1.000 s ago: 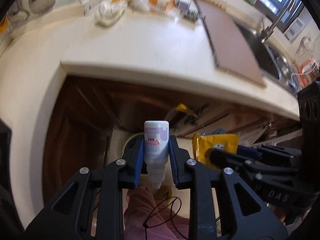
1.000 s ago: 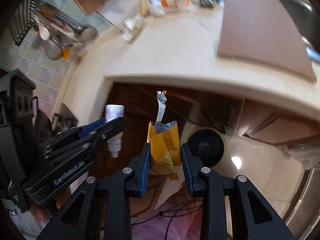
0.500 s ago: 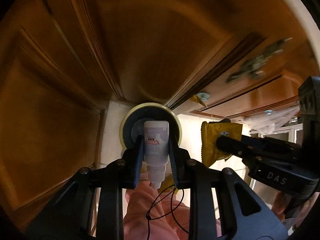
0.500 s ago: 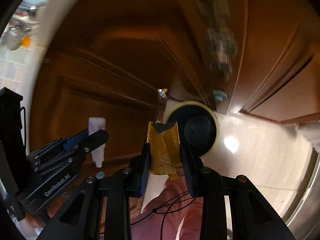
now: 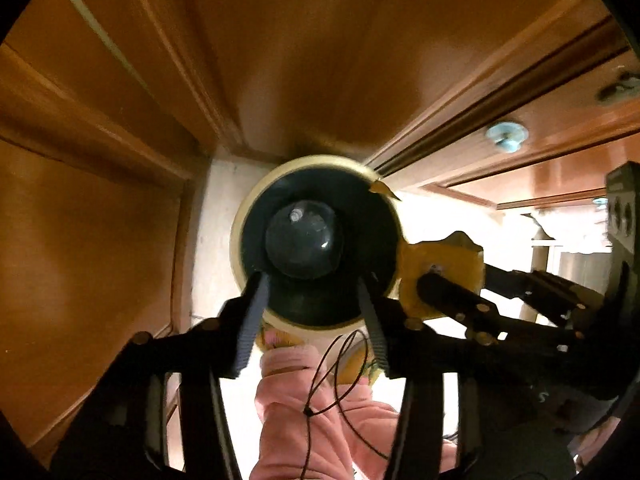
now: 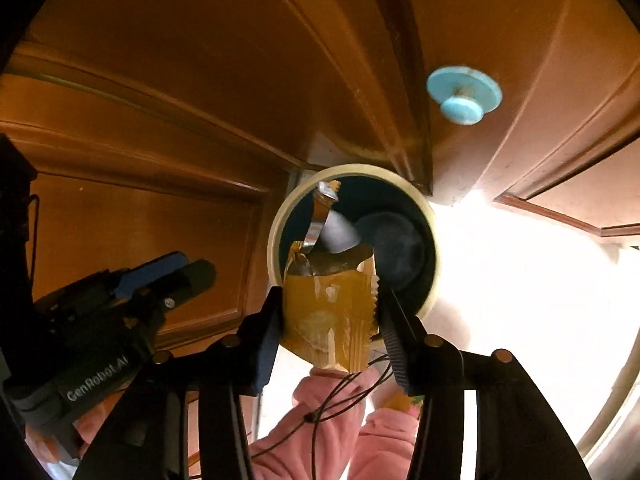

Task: Collect trash
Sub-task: 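Carry bottle and yellow wrapper down over the bin and open both tools, then raise both tools back toward the counter trash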

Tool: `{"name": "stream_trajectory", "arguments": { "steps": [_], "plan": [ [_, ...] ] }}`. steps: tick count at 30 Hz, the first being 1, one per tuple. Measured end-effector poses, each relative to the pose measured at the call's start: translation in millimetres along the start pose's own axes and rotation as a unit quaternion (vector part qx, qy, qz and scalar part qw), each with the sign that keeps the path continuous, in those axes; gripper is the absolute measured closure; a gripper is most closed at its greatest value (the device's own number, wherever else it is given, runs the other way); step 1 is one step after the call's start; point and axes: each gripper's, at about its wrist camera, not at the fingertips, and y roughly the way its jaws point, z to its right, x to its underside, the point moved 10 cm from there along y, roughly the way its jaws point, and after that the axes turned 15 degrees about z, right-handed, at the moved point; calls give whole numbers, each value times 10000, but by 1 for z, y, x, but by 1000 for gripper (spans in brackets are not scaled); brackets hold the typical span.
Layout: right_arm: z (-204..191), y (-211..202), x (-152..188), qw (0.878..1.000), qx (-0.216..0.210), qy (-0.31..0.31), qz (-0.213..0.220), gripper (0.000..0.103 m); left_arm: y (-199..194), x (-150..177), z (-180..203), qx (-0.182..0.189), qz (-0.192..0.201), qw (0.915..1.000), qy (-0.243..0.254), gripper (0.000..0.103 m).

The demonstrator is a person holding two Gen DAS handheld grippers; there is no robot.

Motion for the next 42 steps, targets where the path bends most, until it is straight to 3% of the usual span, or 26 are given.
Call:
{"name": "stream_trajectory", "arguments": {
  "steps": [2,5,8,14,24,29,37,42],
  "plan": [
    [-2,4,2,10000,53,-43,-32,53,10,6,-5,-68,-192,9998,-22,54],
    [-4,0,1,10000,89,-38,-2,38,12,3,-12,-149,-217,9996,-101,54],
    [-11,-13,-6,9998,115,-115,131,26,-2,-6,-13,-121,-71,9999,-101,54],
    [-18,-56,-23,9996,122,-53,242,17,-54,-29,-6,-137,193,9996,-125,54],
    [-48,-181,-55,9987,71,-293,406,16,-203,-69,21,-245,704,9972,72,54],
    [-78,-269,-78,9956,-89,-367,859,16,-285,-91,44,-175,1033,9944,164,54],
    [-121,-415,-131,9834,-351,-223,1769,16,-422,-146,77,-87,1888,9807,504,54],
    [-135,-476,-157,9815,-442,-247,1847,16,-474,-179,90,-194,2218,9720,750,52]
  ]
}}
